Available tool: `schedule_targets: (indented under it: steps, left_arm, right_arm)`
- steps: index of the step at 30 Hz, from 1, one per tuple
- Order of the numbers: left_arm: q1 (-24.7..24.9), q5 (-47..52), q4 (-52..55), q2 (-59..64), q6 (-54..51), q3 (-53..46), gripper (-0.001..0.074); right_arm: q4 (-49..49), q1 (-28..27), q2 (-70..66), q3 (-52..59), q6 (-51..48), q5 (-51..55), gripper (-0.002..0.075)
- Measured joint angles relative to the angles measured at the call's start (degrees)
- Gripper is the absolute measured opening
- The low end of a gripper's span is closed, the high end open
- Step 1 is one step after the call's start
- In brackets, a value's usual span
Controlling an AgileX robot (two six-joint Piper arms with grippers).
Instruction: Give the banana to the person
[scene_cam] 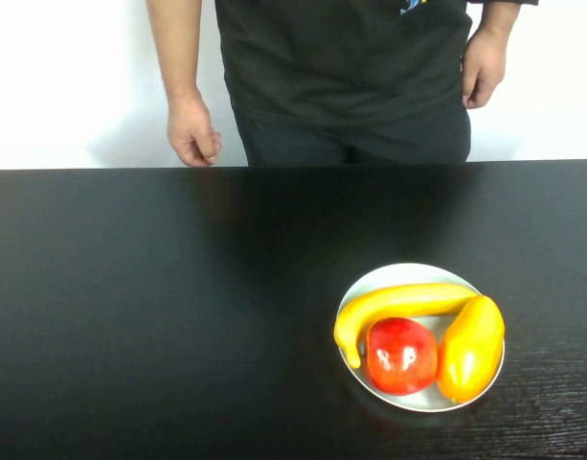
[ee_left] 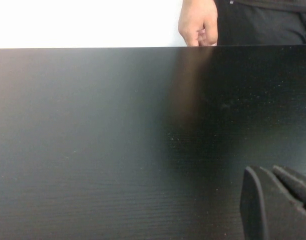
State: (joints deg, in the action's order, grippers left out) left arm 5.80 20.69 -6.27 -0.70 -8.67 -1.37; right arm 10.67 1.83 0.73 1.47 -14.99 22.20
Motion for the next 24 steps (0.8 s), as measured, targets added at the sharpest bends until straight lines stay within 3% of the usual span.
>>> schedule_targets:
  steps: [12, 24]
  left_arm:
    - [0.0, 0.0, 0.0, 0.0, 0.0, 0.0, -0.0004]
    - [0.0, 0.0, 0.0, 0.0, 0.0, 0.0, -0.0004]
  right_arm:
    - [2.7, 0.0, 0.0, 0.0, 0.0, -0.2, -0.0010]
    - [39.0, 0.0, 0.0, 0.2, -0.2, -12.5, -0.0010]
